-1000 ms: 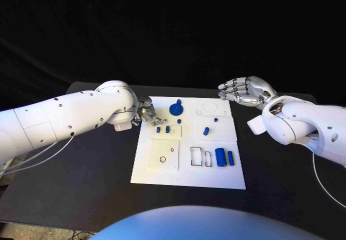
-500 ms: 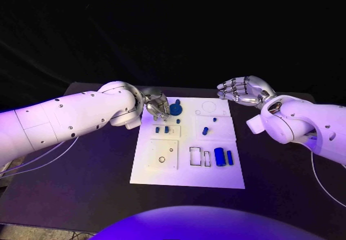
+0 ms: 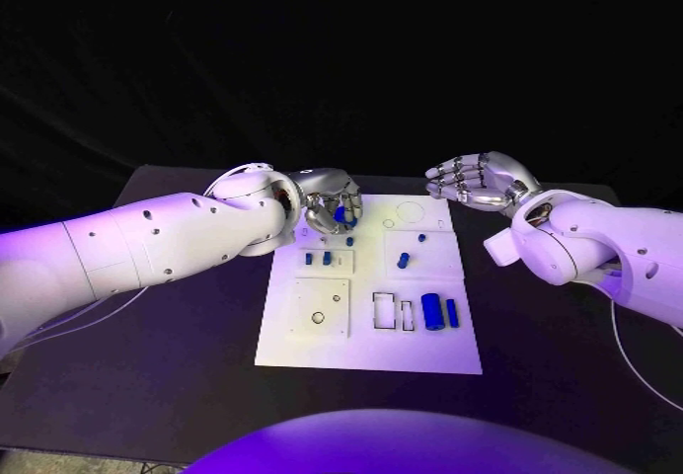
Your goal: Assemble the parts on the task board
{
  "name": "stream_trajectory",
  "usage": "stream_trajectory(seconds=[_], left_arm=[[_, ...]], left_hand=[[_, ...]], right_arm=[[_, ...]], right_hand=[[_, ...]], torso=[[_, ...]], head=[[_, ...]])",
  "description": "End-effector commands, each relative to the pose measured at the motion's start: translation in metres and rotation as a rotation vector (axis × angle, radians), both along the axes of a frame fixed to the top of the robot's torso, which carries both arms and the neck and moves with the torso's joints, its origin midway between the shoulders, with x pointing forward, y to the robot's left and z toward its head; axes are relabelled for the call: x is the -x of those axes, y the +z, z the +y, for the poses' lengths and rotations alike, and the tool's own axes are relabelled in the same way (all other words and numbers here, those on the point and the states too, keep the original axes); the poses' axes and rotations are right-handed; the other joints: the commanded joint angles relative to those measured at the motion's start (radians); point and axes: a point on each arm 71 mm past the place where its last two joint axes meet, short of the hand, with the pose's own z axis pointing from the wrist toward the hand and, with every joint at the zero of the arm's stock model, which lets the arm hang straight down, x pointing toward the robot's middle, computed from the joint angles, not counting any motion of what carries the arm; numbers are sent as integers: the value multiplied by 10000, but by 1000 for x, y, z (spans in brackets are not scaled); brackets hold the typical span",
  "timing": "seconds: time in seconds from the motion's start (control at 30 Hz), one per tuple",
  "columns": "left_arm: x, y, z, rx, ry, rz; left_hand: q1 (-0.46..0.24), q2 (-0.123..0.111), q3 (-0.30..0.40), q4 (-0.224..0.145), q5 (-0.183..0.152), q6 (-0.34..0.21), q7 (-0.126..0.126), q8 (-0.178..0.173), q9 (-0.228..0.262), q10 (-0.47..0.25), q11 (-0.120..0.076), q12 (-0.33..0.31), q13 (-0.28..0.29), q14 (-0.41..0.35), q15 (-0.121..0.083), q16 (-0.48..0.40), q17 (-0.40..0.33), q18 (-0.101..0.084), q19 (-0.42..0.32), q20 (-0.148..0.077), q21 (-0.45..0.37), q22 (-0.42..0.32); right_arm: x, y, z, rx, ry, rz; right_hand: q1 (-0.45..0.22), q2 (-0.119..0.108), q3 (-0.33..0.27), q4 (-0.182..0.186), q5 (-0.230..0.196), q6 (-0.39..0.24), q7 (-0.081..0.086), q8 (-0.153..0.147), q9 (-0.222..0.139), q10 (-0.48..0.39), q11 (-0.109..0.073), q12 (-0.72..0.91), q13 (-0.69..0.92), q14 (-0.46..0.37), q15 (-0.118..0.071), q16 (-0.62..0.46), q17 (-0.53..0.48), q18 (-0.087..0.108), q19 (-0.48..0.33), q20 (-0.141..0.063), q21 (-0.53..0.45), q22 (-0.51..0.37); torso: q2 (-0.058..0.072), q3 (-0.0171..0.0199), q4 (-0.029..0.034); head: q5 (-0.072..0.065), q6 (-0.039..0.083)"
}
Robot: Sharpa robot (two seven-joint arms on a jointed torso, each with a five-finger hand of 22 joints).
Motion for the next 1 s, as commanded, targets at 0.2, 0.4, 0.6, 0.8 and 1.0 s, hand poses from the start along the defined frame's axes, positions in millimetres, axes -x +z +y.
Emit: stream_trajectory(seconds=[0.2, 0.4, 0.6, 0.8, 1.0], left_arm=[[-1, -10, -16, -1936, -1300, -927], [-4, -14, -20, -2407, -1281, -886], [-6, -16, -25, -2614, -1327, -799], [-8, -20, -28, -2794, -1345, -579], [-9, -24, -30, -2858, -1276, -482]], left_hand=[[-327, -100, 5, -197, -444, 198, -56, -295, -149, -223, -101, -163, -307, 632, -56, 951, 1077, 167, 83, -97, 284, 436], [-408, -114, -4, -209, -492, 173, -34, -378, -178, -290, -102, -215, -384, 751, -62, 1110, 1256, 168, 114, -102, 324, 506], [-488, -110, -18, -195, -484, 172, 8, -425, -193, -259, -91, -212, -424, 841, -56, 1219, 1392, 166, 142, -100, 353, 553], [-571, -86, -14, -184, -458, 252, 62, -467, -207, -178, -95, -204, -482, 951, -60, 1356, 1530, 168, 187, -103, 398, 623], [-618, -26, 23, -175, -339, 357, 108, -518, -224, -55, -81, -192, -546, 1040, -48, 1471, 1650, 165, 223, -98, 434, 694]], right_arm=[[1, 0, 3, -10, 227, -64], [1, 0, 4, -12, 224, -70], [1, 1, 4, -20, 238, -76], [1, 1, 5, -25, 244, -83], [1, 1, 5, -25, 236, -90]], right_hand=[[100, 25, 49, -42, 53, 46, 940, 38, -15, 91, 13, 39, -12, 54, -3, 13, -11, -47, 30, 4, 16, -18], [98, 24, 49, -42, 58, 44, 941, 38, -17, 91, 14, 39, -12, 54, -3, 13, -13, -47, 32, 4, 17, -20], [92, 20, 48, -41, 64, 42, 943, 37, -19, 91, 15, 38, -13, 54, -3, 12, -15, -46, 27, 4, 16, -26], [92, 20, 48, -41, 64, 42, 943, 37, -19, 91, 15, 38, -13, 54, -3, 12, -15, -46, 27, 4, 16, -26], [76, 12, 44, -35, 72, 38, 946, 35, -23, 91, 17, 36, -14, 53, -3, 10, -20, -45, 31, 5, 17, -33]], torso=[[15, -6, -2], [2, -3, 5], [6, -3, 16], [-2, -5, 3], [-14, 0, 26]], head=[[-51, 27], [-69, 11], [-90, -12], [-81, -40], [-91, -54]])
